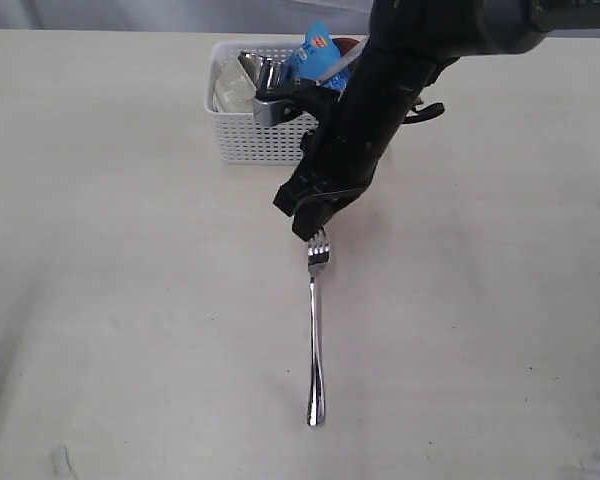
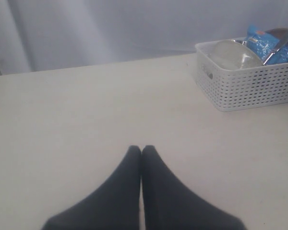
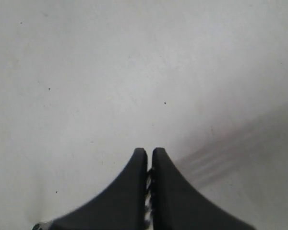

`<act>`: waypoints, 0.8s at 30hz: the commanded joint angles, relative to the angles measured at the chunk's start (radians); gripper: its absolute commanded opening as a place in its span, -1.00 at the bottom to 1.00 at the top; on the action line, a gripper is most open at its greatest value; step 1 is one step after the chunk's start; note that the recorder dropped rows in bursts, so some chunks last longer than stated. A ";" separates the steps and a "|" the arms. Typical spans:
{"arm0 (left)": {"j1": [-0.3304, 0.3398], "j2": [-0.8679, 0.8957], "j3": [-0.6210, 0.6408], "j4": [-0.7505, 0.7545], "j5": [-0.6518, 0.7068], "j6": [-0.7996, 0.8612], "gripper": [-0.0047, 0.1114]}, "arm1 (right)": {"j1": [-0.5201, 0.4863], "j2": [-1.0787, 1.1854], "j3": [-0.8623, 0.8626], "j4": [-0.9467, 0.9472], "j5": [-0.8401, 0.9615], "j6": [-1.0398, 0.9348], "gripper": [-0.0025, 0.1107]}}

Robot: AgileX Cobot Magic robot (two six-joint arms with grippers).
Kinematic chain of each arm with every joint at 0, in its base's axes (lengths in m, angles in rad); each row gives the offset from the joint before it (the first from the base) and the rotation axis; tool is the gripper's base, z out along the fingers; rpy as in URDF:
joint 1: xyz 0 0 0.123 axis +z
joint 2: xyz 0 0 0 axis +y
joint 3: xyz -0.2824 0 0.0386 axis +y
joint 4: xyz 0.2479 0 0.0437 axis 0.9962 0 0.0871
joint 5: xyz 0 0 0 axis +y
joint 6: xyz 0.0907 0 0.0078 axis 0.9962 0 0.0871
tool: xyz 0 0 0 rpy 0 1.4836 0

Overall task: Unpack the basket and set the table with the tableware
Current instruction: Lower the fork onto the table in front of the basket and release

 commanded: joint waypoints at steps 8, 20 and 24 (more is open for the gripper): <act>0.002 -0.003 0.002 0.005 -0.003 0.000 -0.92 | 0.001 0.092 -0.007 -0.010 -0.159 0.071 -0.96; 0.002 -0.003 0.002 0.005 -0.003 0.000 -0.92 | 0.001 0.092 -0.007 -0.012 -0.211 0.202 -0.96; 0.002 -0.003 0.002 0.005 -0.003 0.000 -0.92 | 0.001 0.092 -0.007 -0.012 -0.202 0.214 -0.95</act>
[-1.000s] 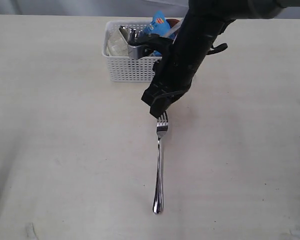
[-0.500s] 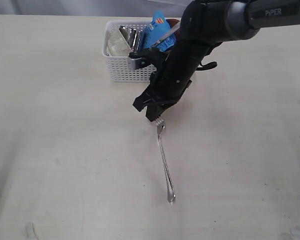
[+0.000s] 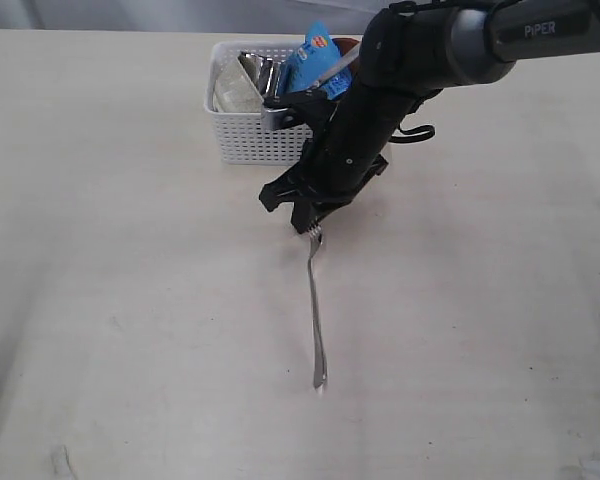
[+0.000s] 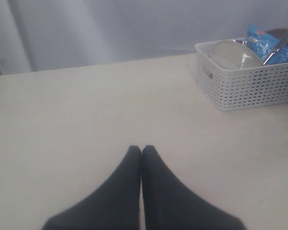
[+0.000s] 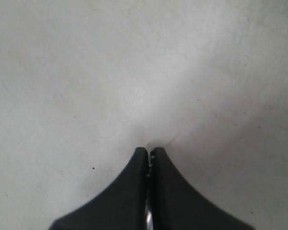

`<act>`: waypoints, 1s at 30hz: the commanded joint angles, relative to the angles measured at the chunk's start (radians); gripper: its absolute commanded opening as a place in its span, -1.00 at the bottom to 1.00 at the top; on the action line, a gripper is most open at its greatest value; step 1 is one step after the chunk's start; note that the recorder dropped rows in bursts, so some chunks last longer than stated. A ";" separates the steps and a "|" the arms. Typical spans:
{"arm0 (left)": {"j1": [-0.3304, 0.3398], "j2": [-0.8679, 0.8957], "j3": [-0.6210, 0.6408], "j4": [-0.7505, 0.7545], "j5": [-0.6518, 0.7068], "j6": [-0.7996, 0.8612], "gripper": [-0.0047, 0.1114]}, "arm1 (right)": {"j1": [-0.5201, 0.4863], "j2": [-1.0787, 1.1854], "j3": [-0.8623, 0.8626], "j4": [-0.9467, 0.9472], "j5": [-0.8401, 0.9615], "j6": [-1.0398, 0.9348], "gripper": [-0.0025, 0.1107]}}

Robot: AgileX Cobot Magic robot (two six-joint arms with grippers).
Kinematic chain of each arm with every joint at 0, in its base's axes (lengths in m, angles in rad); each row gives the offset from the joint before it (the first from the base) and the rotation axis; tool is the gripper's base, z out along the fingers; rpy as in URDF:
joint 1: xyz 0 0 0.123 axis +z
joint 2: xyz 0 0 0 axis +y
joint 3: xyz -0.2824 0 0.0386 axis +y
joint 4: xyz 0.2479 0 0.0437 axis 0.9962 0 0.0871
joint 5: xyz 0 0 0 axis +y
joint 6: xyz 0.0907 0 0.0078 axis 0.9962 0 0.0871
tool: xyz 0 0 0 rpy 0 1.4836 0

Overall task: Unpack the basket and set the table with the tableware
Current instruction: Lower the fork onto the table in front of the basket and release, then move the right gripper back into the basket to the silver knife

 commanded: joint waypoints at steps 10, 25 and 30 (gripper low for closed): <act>0.002 -0.003 0.002 0.005 -0.003 0.000 -0.92 | 0.001 -0.007 -0.007 -0.012 0.028 0.055 -0.17; 0.002 -0.003 0.002 0.005 -0.003 0.000 -0.92 | -0.002 -0.248 -0.009 -0.238 0.016 0.362 -0.22; 0.002 -0.003 0.002 0.005 -0.003 0.000 -0.92 | -0.042 -0.296 -0.098 -0.262 -0.014 0.497 -0.22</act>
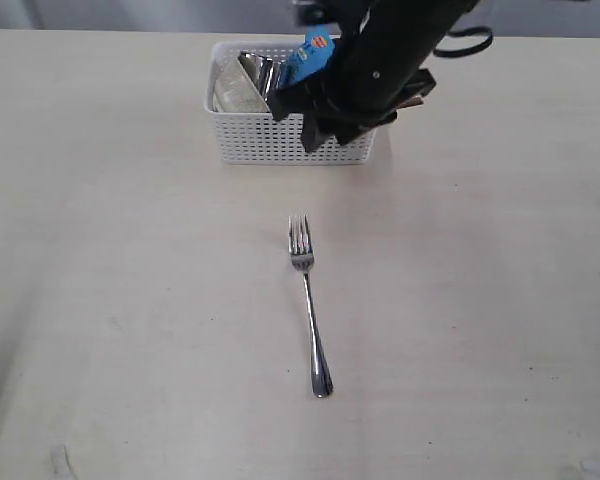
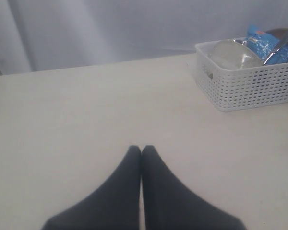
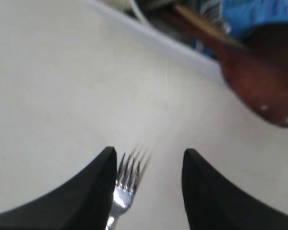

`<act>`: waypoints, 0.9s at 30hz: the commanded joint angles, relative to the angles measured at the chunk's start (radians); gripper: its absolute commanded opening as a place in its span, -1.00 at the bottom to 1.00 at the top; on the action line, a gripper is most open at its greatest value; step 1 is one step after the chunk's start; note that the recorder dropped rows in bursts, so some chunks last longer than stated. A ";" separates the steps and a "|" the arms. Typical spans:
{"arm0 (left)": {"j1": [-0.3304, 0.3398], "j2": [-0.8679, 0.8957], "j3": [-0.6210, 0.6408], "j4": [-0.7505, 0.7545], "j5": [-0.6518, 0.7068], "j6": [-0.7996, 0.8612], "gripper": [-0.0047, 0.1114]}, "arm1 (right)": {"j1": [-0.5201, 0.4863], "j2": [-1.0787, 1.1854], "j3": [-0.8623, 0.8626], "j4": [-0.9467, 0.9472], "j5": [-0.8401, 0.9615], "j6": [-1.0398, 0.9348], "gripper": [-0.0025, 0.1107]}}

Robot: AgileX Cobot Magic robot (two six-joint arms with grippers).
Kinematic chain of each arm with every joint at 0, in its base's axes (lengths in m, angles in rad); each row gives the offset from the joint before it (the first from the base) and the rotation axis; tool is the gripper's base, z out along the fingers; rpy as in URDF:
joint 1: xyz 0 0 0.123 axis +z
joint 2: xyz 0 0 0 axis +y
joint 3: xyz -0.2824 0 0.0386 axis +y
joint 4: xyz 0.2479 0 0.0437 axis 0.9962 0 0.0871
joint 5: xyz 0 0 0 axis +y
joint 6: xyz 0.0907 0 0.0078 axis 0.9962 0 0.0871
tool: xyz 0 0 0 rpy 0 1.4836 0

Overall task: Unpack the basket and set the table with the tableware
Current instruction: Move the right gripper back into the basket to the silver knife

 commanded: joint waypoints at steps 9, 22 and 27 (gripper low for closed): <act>0.002 -0.003 0.002 0.005 -0.003 0.000 -0.92 | -0.215 -0.010 -0.178 -0.010 -0.049 0.273 -0.22; 0.002 -0.003 0.002 0.005 -0.003 0.000 -0.92 | -0.231 0.111 -0.178 0.185 -0.210 0.140 -0.22; 0.002 -0.003 0.002 0.005 -0.003 0.000 -0.92 | -0.231 0.131 -0.178 0.182 -0.246 0.140 -0.22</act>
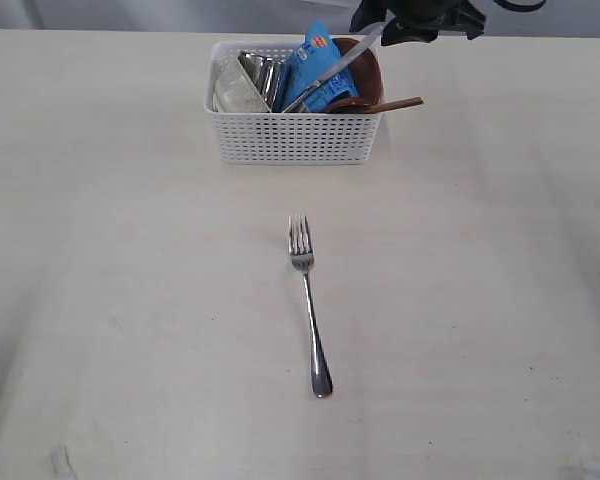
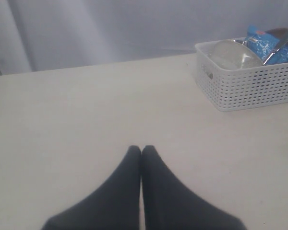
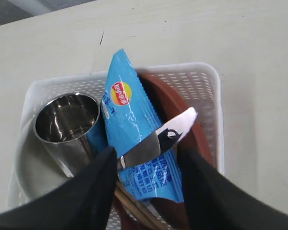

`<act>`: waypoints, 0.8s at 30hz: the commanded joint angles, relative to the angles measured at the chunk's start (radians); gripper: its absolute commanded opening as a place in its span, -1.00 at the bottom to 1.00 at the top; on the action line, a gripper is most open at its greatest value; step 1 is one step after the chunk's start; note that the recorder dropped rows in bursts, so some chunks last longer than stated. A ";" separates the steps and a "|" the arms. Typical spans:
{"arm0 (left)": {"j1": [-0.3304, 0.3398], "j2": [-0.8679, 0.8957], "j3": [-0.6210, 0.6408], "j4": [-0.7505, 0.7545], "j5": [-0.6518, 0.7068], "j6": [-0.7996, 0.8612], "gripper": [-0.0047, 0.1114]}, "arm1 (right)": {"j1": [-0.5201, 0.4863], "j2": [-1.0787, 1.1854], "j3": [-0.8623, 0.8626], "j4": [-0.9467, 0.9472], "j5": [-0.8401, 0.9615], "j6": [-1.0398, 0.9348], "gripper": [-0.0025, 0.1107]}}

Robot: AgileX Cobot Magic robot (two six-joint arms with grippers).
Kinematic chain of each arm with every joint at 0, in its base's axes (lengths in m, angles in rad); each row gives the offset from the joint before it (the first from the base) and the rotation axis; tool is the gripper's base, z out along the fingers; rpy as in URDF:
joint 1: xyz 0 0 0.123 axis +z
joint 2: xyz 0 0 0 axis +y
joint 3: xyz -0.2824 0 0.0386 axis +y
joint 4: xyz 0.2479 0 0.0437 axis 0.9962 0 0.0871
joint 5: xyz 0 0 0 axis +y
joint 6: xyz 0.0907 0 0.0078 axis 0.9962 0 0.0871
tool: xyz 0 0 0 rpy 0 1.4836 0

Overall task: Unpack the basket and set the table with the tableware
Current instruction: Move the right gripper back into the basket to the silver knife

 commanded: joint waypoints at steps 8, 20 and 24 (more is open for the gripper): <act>0.002 -0.003 0.002 0.005 -0.003 0.000 -0.92 | -0.001 0.044 -0.004 0.013 -0.099 -0.016 -0.22; 0.002 -0.003 0.002 0.005 -0.003 0.000 -0.92 | 0.006 0.077 -0.004 0.053 -0.105 -0.078 -0.26; 0.002 -0.003 0.002 0.005 -0.003 0.000 -0.92 | 0.006 0.077 -0.004 0.053 -0.105 -0.110 -0.54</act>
